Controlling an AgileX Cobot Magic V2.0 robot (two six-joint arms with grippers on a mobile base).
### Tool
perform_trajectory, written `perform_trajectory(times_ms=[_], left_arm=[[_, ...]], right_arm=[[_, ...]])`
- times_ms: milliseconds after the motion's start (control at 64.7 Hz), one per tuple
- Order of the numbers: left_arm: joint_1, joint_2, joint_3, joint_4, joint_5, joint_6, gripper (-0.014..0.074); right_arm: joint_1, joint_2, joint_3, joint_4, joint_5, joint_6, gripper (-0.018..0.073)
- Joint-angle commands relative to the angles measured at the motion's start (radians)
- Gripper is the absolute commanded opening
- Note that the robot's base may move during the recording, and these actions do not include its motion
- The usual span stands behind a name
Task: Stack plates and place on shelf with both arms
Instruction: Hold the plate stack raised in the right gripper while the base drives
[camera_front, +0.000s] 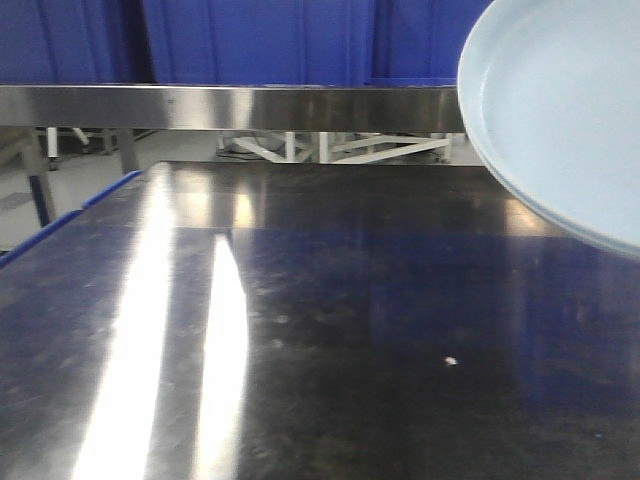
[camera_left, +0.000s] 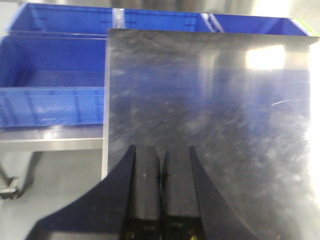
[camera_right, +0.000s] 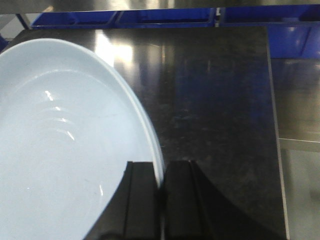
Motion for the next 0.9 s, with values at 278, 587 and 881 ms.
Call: perform_trajectory(times_ms=[278, 587, 881], left_arm=[[0.002, -0.003, -0.031, 0.000, -0.077, -0.006, 0.0086], [0.002, -0.003, -0.031, 0.000, -0.077, -0.006, 0.0086], [0.002, -0.003, -0.031, 0.000, -0.077, -0.006, 0.0086]], right_arm=[[-0.008, 0.000, -0.032, 0.002, -0.092, -0.003, 0.0049], [-0.008, 0.000, -0.032, 0.002, -0.092, -0.003, 0.0049], [-0.008, 0.000, -0.032, 0.002, -0.092, -0.003, 0.0049]])
